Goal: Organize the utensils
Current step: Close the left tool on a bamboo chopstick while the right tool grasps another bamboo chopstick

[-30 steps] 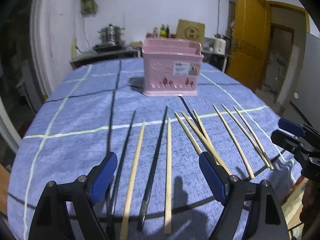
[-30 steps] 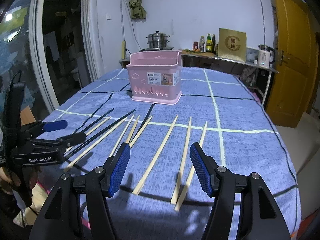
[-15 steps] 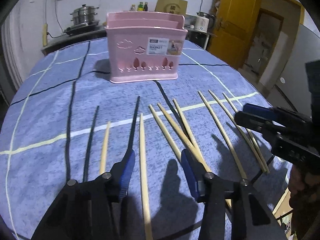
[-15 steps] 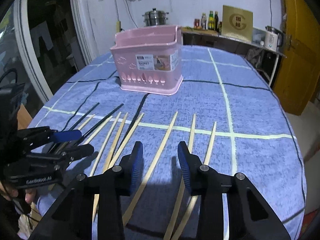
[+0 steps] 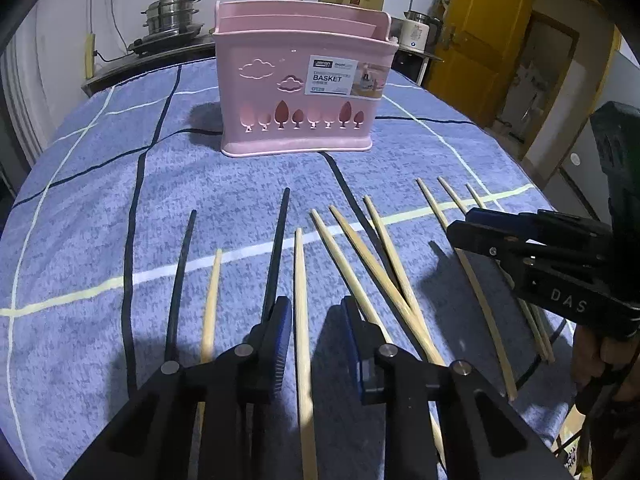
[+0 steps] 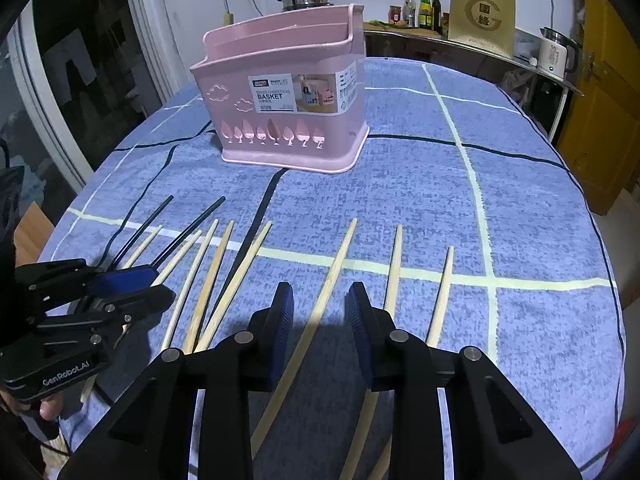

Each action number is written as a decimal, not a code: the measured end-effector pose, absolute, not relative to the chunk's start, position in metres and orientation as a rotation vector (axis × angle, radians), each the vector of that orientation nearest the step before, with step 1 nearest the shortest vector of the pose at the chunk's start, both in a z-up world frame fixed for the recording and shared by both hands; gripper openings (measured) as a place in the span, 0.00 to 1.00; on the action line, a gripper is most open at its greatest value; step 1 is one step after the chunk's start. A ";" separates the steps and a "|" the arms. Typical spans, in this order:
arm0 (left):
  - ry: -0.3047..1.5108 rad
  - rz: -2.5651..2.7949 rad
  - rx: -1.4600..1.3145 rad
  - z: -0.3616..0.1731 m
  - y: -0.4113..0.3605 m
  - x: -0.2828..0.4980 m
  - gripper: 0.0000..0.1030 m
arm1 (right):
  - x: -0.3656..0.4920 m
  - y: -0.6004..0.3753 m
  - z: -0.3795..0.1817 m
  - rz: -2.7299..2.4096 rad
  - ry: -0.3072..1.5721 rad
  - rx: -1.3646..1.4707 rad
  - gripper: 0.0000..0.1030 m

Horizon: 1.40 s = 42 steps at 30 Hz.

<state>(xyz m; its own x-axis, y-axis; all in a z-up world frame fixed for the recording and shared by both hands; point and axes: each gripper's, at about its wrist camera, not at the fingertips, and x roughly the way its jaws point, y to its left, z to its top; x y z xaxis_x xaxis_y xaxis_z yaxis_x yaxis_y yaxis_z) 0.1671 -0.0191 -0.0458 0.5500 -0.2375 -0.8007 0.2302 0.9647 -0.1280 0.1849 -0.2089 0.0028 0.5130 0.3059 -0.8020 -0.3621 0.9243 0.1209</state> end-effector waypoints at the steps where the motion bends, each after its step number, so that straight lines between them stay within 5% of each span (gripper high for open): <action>1: 0.950 -0.273 -0.002 -0.046 -0.020 0.168 0.25 | 0.187 -0.208 0.002 0.402 0.956 -0.064 0.29; 13: 0.975 -0.226 0.094 -0.044 -0.035 0.185 0.20 | 0.208 -0.197 -0.006 0.368 1.003 -0.090 0.25; 18: 0.976 -0.200 0.108 -0.043 -0.038 0.192 0.06 | 0.215 -0.194 -0.006 0.349 1.012 -0.095 0.10; 42: 0.802 -0.274 -0.002 0.053 -0.023 0.164 0.06 | 0.185 -0.213 0.081 0.417 0.804 -0.006 0.05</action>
